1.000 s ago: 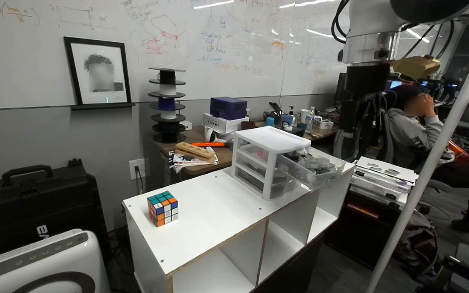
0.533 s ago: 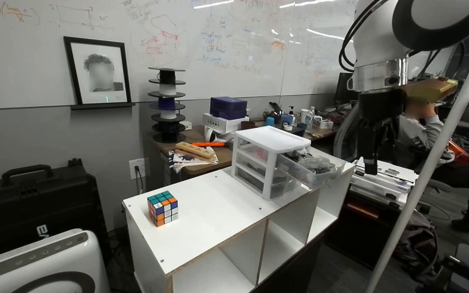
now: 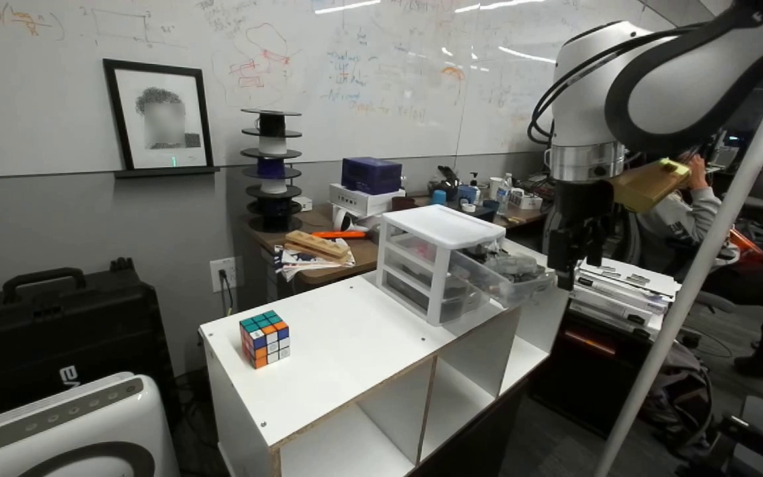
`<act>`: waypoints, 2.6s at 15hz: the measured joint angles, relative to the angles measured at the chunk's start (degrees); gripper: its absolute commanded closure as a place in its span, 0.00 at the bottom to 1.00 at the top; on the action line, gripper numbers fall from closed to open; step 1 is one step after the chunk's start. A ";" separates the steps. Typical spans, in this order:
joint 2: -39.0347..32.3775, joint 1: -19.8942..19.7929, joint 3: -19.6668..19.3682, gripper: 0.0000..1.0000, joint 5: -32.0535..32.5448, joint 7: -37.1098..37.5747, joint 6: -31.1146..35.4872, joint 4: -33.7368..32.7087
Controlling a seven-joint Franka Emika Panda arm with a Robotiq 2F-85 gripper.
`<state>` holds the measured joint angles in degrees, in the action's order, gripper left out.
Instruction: Put the electricity extension and the transparent package in the upper drawer, and close it
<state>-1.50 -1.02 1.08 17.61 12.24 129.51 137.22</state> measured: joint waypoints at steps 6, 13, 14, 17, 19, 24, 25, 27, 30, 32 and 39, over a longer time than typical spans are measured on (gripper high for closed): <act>-6.35 1.16 0.41 0.00 -2.13 -5.60 0.66 -4.80; -5.97 2.06 0.23 0.58 2.05 -7.08 0.49 -4.64; -5.68 2.06 0.06 0.66 3.74 -5.98 1.36 -4.30; -5.88 2.08 -0.55 0.89 10.15 -0.31 8.32 -4.19; -6.27 2.10 -1.28 1.00 13.81 4.75 12.77 -4.25; -6.60 2.13 -5.03 1.00 27.51 21.45 22.27 -3.35; -6.66 2.13 -5.86 1.00 31.39 25.77 23.62 -3.15; -6.74 2.15 -7.43 1.00 38.69 34.45 25.21 -3.26; -7.36 2.18 -9.13 1.00 48.02 46.97 26.00 -4.98; -8.06 2.26 -9.15 1.00 52.69 53.58 26.00 -6.32; -4.93 2.62 -6.47 1.00 45.71 47.53 22.40 -3.00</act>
<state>-6.44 1.60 -5.39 63.32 59.77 151.91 134.21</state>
